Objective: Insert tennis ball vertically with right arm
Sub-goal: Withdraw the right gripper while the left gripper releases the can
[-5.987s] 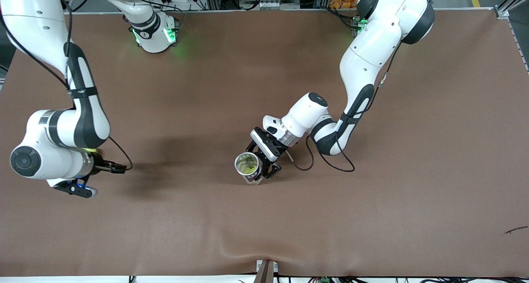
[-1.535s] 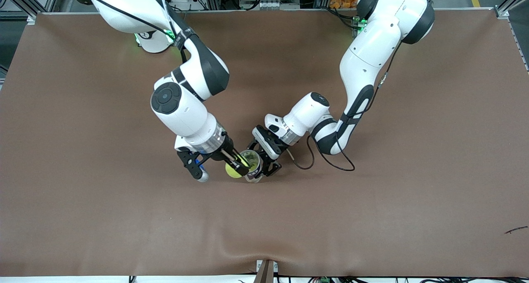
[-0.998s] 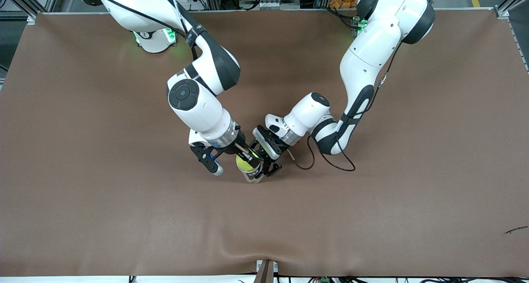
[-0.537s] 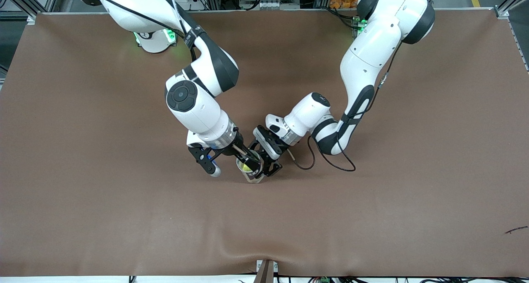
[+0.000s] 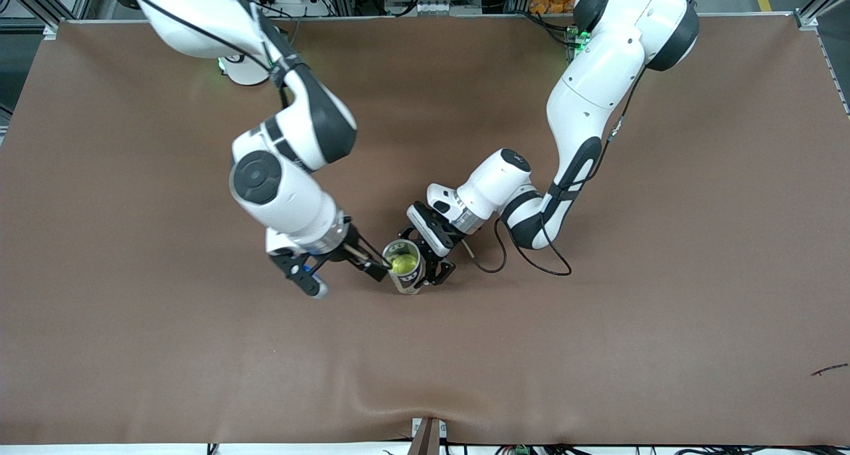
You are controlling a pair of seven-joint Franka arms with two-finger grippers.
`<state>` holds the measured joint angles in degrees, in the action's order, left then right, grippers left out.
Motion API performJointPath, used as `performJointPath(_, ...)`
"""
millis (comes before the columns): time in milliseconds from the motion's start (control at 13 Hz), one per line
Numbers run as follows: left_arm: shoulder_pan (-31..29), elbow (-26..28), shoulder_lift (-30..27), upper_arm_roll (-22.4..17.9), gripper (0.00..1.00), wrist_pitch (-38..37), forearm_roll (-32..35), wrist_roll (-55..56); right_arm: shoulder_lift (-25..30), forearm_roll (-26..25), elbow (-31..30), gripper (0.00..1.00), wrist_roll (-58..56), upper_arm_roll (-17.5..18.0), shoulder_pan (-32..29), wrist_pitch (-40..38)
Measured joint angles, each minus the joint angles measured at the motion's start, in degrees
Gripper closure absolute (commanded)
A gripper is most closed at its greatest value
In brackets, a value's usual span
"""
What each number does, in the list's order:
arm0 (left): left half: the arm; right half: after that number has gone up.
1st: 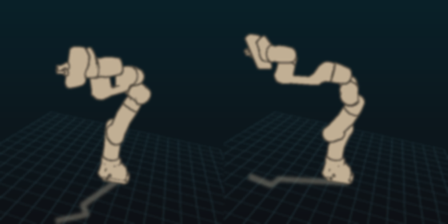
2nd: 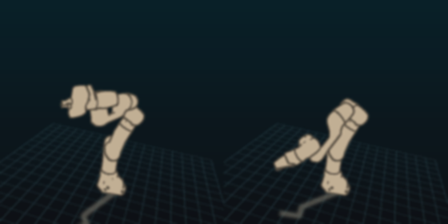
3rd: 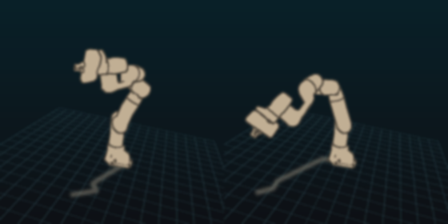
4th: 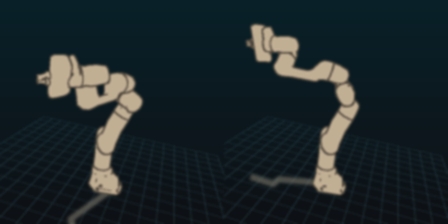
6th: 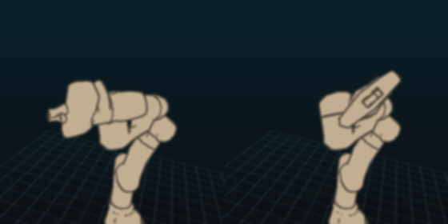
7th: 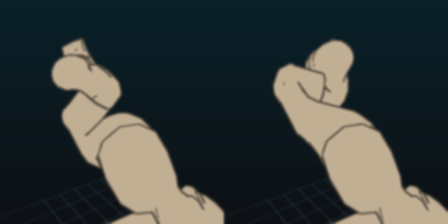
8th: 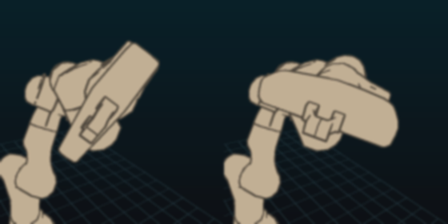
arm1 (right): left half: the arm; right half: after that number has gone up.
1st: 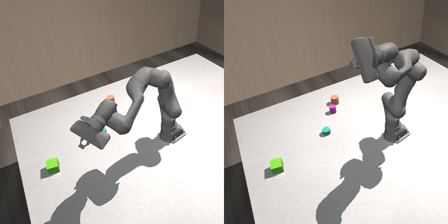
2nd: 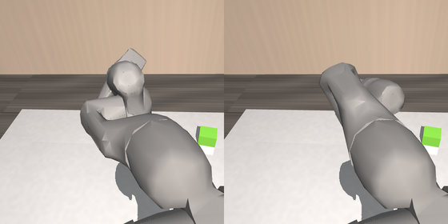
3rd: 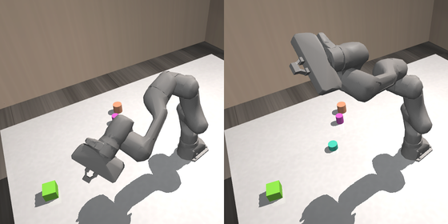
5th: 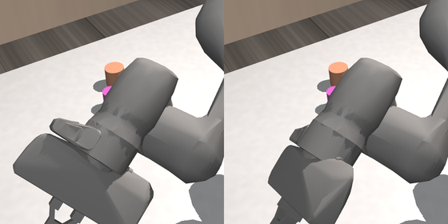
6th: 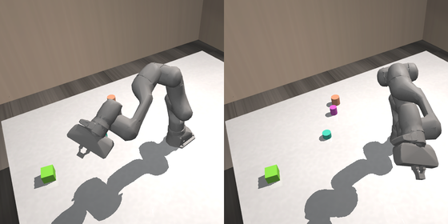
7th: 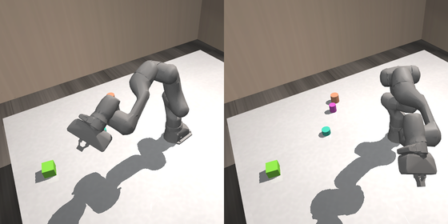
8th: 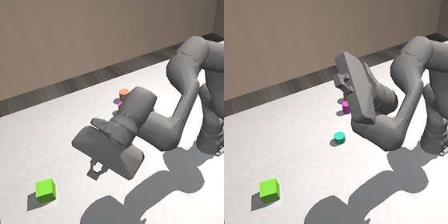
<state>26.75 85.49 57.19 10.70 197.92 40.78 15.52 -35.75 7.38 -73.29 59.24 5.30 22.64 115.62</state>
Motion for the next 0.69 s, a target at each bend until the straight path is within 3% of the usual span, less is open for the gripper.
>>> performJointPath(230, -0.4, 0.84, 0.0, -0.16, 0.0, 0.12, 0.0, 0.0, 1.0, -0.32, -1.17, 0.0, -11.88, -0.23, -5.31, -5.12)
performJointPath(461, -1.32, 3.06, -0.01, -0.18, 0.0, 1.86, 0.0, 0.0, 3.19, -0.65, -7.7, 0.0, -23.56, -0.35, -10.61, -5.05)
performJointPath(691, -2.55, 5.72, -0.03, -0.19, 0.0, 2.94, 0.0, 0.0, 7.15, -0.65, -18.88, 0.0, -32.03, -0.36, -14.04, 4.28)
